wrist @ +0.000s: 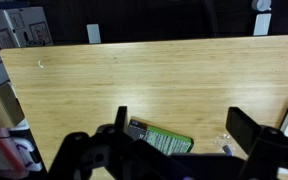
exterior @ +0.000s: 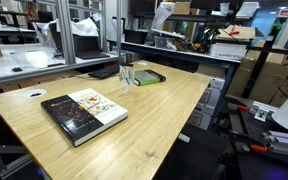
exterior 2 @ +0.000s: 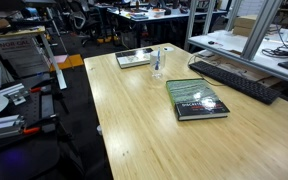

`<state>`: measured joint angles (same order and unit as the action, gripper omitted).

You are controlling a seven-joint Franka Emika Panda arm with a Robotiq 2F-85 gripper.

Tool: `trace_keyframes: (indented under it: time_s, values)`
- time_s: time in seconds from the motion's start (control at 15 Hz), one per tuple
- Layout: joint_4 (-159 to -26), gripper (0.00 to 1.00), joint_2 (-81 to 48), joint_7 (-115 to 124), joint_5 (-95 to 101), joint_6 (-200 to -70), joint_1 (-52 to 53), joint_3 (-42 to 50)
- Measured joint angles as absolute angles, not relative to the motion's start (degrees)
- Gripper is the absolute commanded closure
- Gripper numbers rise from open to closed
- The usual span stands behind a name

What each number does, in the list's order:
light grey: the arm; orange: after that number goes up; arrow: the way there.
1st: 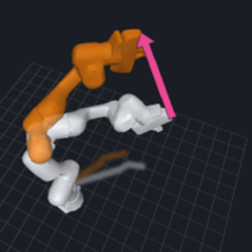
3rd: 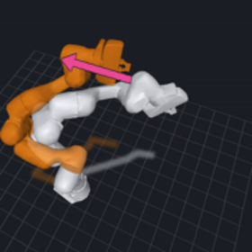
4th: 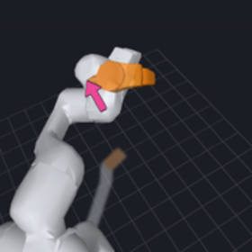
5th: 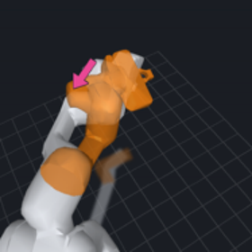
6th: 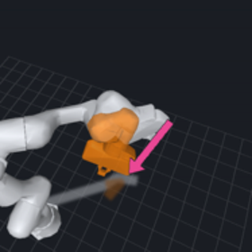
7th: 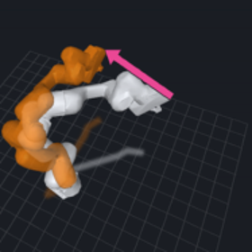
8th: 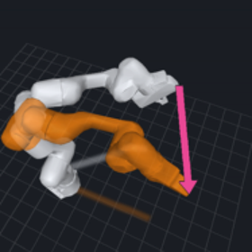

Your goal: Remove the blue marker from the glass cup and put it on top of the book on the left

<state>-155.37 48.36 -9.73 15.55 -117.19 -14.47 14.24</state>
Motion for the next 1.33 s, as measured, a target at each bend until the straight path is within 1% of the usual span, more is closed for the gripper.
trace_keyframes:
  time_s: [0.27,0.6,0.8,1.07,1.33]
  values:
    - [-156.03,0.00,46.80,-10.60,15.55,-121.75,-11.07,13.71]
    - [-156.43,0.00,39.29,-15.09,15.13,-137.70,-4.86,13.21]
    - [-155.73,0.00,32.23,-20.09,10.55,-146.74,0.41,14.10]
    - [-151.98,0.00,22.52,-30.86,-0.79,-148.68,8.75,17.54]
    - [-148.37,0.00,15.76,-37.08,-4.46,-148.95,10.44,17.37]
